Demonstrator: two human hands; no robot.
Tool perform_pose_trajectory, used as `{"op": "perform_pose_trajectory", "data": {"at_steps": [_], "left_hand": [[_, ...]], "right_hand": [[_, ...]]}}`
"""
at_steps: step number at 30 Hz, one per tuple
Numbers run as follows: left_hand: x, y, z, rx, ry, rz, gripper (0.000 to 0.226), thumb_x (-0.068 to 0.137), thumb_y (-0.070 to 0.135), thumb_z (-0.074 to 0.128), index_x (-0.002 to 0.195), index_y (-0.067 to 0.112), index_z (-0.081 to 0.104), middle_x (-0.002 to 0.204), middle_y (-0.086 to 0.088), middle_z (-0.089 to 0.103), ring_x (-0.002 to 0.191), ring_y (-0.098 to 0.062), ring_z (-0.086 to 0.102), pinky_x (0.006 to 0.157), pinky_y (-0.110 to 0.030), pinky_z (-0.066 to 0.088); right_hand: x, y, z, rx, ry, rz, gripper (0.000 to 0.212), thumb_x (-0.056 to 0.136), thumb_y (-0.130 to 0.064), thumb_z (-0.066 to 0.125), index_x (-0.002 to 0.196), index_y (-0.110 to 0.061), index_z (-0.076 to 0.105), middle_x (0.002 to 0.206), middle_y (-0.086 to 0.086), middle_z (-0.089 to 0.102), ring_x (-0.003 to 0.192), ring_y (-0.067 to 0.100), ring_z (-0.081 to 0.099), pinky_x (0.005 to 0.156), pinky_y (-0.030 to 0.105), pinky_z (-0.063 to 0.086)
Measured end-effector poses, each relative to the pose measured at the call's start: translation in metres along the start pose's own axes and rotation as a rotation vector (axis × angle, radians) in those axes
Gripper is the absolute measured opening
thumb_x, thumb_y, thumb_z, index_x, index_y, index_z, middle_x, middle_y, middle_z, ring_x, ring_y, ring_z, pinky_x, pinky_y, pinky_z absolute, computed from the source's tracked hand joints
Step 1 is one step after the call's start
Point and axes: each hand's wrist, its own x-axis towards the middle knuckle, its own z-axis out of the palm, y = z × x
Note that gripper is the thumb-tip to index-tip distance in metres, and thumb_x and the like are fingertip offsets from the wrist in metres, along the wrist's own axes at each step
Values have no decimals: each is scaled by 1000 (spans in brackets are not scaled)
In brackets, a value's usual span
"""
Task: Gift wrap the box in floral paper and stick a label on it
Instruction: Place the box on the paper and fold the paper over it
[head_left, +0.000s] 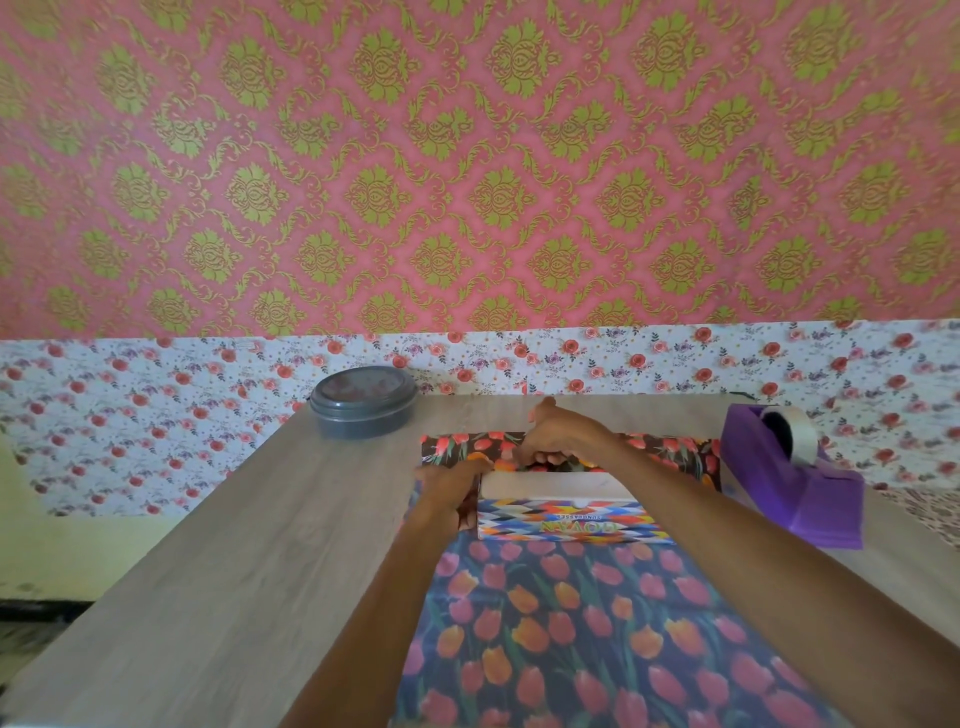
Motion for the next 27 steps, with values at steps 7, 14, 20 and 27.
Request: {"op": "perform_pose_trajectory", "data": {"at_steps": [7,14,20,27], "left_hand": [[-1,2,-1,13,4,-2,21,87,18,70,99,8,55,67,-7,59,35,-9,57,34,-14,41],[4,4,-3,43,8,42,46,82,20,76,121,5,57,69,-4,59,57,-13,56,39,-17,41],[1,4,0,32,34,74,23,86,12,71,88,10,48,61,-3,49,28,-3,47,32,-13,35],[4,0,7,-71,123,94,18,84,6,68,93,6,52,60,-5,46,24,-4,42,30,-12,34]], "right_hand": [[8,-9,3,-384,129,-17,139,72,-50,82,147,6,-21,115,17,62,86,24,62,69,30,52],[11,-4,-5,-564,166,-22,107,69,-53,82,143,2,27,121,14,55,98,25,58,74,29,47],[11,-2,-3,-336,112,-42,39,86,-44,70,82,-8,56,75,5,55,57,16,48,49,24,38],[3,12,19,-336,298,-141,36,83,-23,74,113,-8,61,114,6,66,94,22,65,73,30,52]]}}
